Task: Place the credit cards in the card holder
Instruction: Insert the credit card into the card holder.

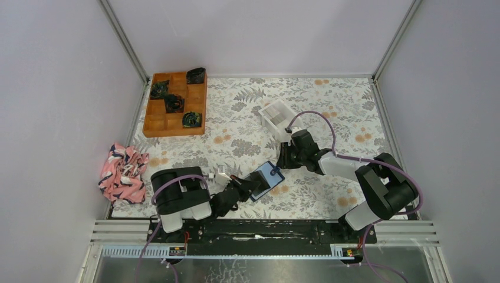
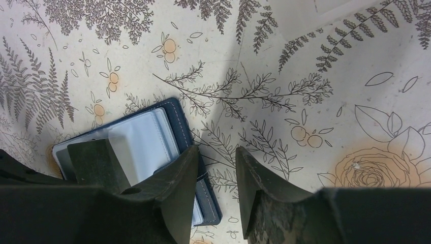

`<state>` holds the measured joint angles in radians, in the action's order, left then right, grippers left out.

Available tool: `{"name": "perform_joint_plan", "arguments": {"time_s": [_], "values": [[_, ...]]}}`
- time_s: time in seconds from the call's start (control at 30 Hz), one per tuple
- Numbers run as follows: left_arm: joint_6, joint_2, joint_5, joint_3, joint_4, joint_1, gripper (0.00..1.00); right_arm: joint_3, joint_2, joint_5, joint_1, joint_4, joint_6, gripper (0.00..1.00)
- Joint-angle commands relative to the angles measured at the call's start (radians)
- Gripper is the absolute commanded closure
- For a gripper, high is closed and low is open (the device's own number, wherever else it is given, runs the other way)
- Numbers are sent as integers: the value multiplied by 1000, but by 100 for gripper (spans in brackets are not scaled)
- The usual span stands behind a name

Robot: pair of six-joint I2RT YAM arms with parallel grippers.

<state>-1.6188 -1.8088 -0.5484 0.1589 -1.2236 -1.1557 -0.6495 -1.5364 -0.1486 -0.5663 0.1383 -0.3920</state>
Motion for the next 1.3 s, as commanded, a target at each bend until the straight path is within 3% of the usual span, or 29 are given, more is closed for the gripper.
{"name": "perform_joint_plan", "arguments": {"time_s": [0.0, 0.37, 1.27], "values": [[16, -33, -15, -2, -71, 5, 100, -2, -18, -17, -22, -16, -13, 59], [15, -99, -50, -27, -193, 5, 100, 8, -19, -18, -33, -5, -25, 57], [23, -120, -114, 39, -121, -40, 100, 21, -25, -15, -93, 22, -78, 56]]}}
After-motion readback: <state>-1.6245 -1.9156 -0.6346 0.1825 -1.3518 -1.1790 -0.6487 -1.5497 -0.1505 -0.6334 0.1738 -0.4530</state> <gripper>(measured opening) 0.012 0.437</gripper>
